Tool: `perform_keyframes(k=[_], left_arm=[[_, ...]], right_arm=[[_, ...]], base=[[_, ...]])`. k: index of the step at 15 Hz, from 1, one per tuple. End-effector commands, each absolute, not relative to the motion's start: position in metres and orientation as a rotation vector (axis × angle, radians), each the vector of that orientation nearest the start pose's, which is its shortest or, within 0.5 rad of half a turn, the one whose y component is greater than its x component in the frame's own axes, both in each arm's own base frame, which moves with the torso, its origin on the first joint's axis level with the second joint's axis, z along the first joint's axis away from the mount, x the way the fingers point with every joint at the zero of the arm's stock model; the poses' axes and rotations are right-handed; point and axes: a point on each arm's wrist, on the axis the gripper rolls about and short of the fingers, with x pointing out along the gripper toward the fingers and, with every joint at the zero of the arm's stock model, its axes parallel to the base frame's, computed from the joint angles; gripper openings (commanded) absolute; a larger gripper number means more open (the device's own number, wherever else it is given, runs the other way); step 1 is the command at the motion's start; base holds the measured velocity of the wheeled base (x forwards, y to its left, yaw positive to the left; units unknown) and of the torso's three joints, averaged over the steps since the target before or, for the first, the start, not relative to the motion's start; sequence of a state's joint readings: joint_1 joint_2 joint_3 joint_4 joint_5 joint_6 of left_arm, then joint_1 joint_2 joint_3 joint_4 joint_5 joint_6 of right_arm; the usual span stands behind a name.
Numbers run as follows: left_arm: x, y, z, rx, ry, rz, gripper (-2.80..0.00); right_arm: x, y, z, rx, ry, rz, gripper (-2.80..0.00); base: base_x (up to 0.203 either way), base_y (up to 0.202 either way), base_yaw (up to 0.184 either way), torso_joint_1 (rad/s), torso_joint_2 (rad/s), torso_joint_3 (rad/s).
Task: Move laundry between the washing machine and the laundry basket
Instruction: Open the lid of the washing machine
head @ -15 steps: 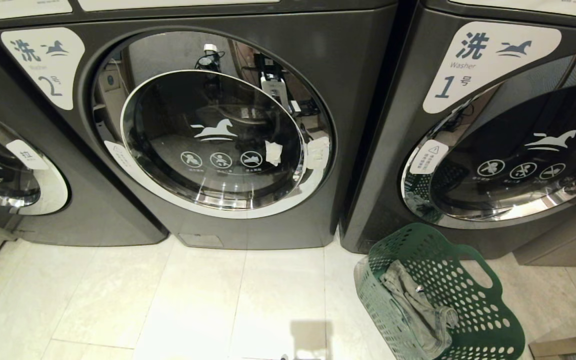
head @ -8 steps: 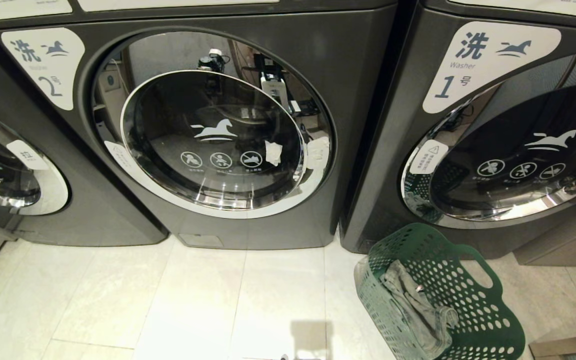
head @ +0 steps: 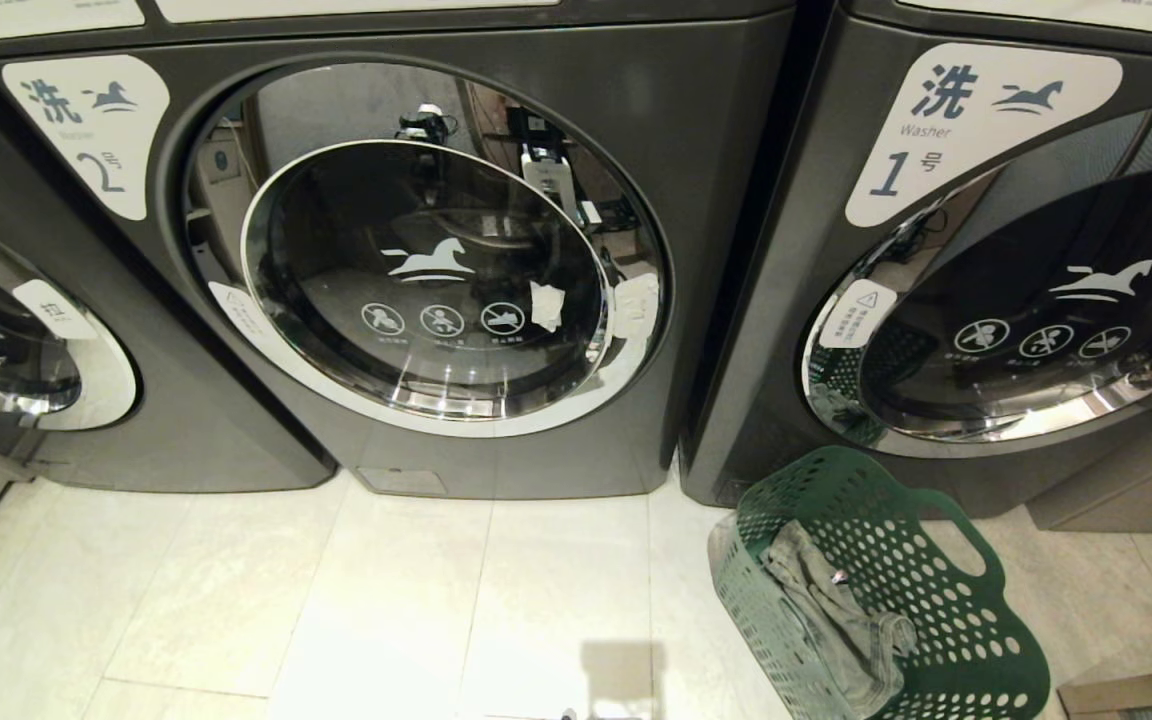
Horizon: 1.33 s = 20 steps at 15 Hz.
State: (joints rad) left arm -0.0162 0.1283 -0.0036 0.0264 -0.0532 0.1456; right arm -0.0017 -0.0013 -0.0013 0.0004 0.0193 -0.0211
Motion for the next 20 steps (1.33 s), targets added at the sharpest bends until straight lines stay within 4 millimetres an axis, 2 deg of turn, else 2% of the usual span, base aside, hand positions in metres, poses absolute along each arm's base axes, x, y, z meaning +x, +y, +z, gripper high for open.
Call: perform_keyframes(k=[1,5,15,20], left_arm=[[-0.018,-0.001,0.0755,0.146,0.086,-0.073,-2.8],[-0.0229,-0.0009,0.074,0.148,0.02,-0.068,-2.8],[-0.023,-0.0009,0.0739,0.147,0.009,-0.064,-2.8],[-0.0228,-0.0001,0.0734,0.058,0.015,-0.028,-2.8]], right_arm=[[-0.023,0.0005,0.076,-0.02,-0.004,0.018,-2.8],[-0.0229,0.0005,0.0761,-0.02,-0.003,0.018,-2.8],[-0.0229,0.0005,0.0761,-0.02,-0.003,0.018,-2.8],[-0.023,0.0005,0.076,-0.02,-0.005,0.018,-2.8]], base=[[0.0,0.0,0.0,0.0,0.0,0.0],[0.0,0.0,0.0,0.0,0.0,0.0],[0.0,0.0,0.0,0.0,0.0,0.0],[0.0,0.0,0.0,0.0,0.0,0.0]])
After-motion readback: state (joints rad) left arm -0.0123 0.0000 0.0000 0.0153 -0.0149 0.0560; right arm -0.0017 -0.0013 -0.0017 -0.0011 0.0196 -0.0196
